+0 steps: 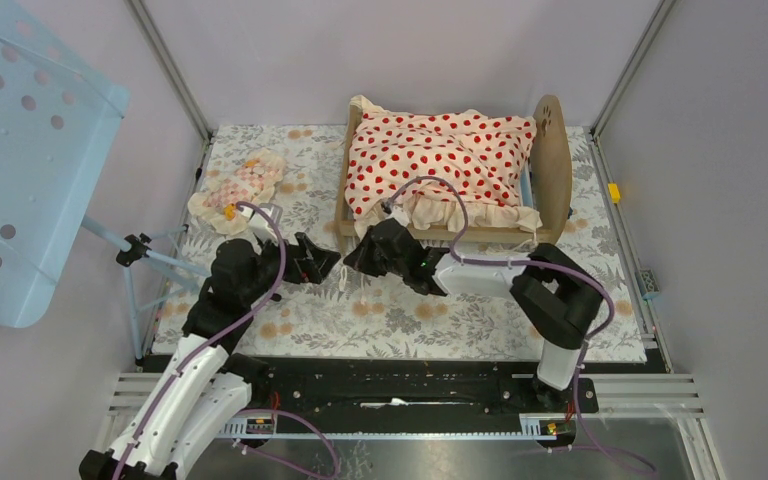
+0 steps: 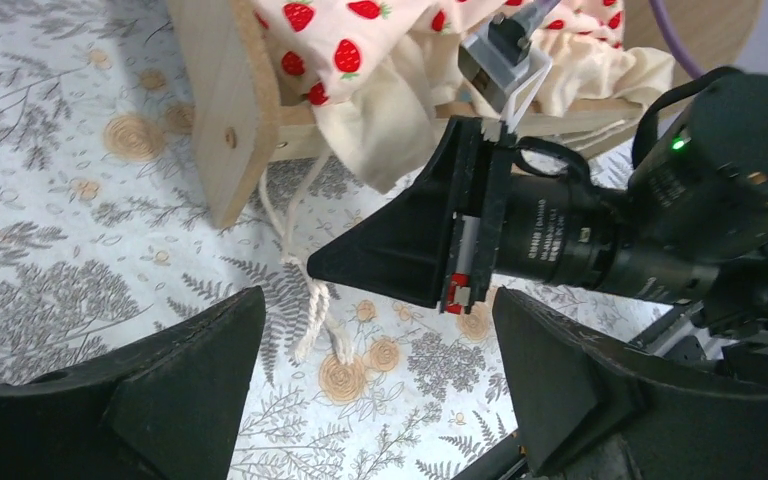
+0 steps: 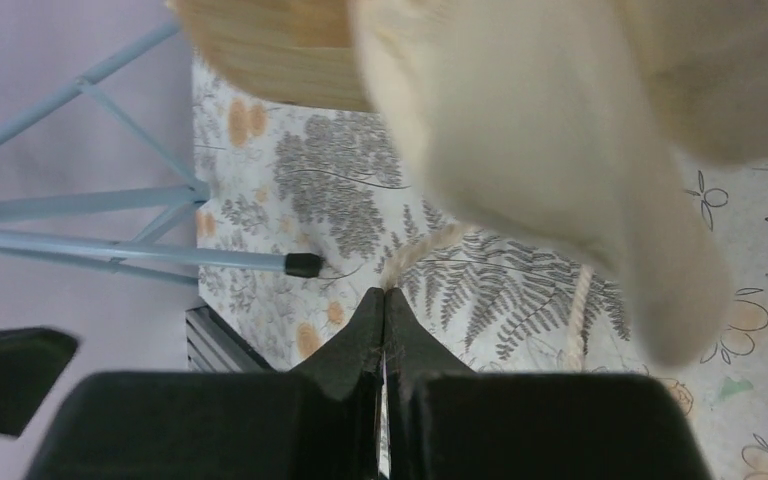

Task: Set up the pet bed
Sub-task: Tie the ropes to the bed frame.

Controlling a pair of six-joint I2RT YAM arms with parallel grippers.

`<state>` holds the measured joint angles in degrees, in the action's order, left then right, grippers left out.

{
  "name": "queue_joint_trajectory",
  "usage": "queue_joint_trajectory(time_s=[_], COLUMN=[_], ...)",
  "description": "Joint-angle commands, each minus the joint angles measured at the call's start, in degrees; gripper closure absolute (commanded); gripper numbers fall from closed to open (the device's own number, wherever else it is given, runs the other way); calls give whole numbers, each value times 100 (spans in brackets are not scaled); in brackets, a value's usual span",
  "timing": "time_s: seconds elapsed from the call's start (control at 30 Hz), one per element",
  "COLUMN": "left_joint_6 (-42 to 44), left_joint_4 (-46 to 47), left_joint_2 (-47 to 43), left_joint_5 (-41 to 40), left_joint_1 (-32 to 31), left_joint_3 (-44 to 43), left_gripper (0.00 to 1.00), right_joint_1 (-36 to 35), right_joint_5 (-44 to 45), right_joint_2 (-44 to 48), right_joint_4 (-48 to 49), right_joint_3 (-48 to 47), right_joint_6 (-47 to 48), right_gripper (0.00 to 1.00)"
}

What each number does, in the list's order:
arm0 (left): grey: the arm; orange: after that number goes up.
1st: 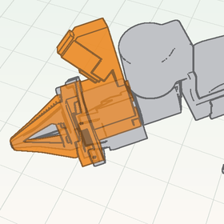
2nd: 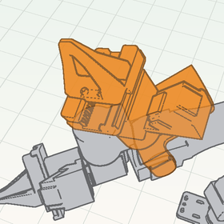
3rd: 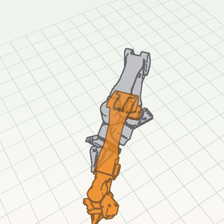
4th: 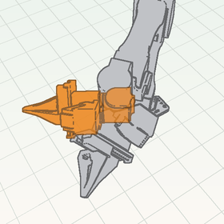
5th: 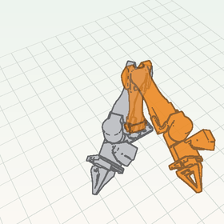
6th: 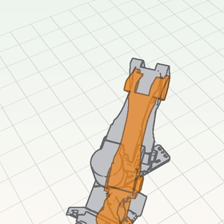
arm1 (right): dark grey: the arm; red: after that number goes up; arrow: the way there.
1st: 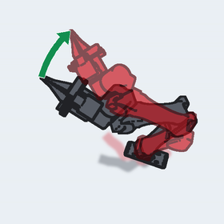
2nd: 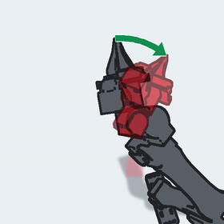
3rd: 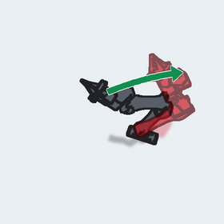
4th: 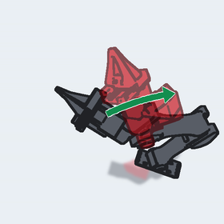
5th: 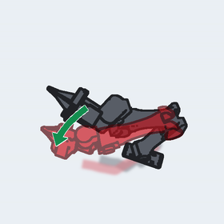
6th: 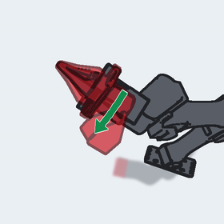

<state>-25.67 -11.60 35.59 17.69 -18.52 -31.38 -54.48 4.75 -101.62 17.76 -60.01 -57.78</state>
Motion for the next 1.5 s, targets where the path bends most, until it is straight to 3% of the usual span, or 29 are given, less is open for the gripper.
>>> queue_joint_trajectory(time_s=[0.0,0.1,0.27,0.5,0.77,0.93,1.33,1.47], left_joint_6=[-112,-72,-65,-351,-421,-476,-1708,-2200], left_joint_4=[-255,-346,-368,-238,-16,222,614,884], left_joint_2=[-14,-13,-1,149,611,837,789,846], left_joint_5=[-571,-664,-709,-935,-713,-545,-1196,-1019], left_joint_1=[24,24,24,24,24,9,-356,-379], left_joint_3=[-238,-312,-306,-153,-14,148,934,1072], left_gripper=[9,9,8,6,5,10,13,16], right_joint_1=[18,16,21,15,20,46,95,95], right_joint_5=[-94,-183,-287,326,1611,1979,1502,1585], right_joint_2=[-488,-708,-762,-306,462,717,-40,-397], right_joint_4=[520,652,909,170,-824,-928,854,1391], right_joint_3=[-72,-177,-160,-9,249,487,386,316], right_joint_6=[-604,-682,-671,165,1258,1747,1729,1590], right_gripper=[100,97,76,57,52,49,47,48])
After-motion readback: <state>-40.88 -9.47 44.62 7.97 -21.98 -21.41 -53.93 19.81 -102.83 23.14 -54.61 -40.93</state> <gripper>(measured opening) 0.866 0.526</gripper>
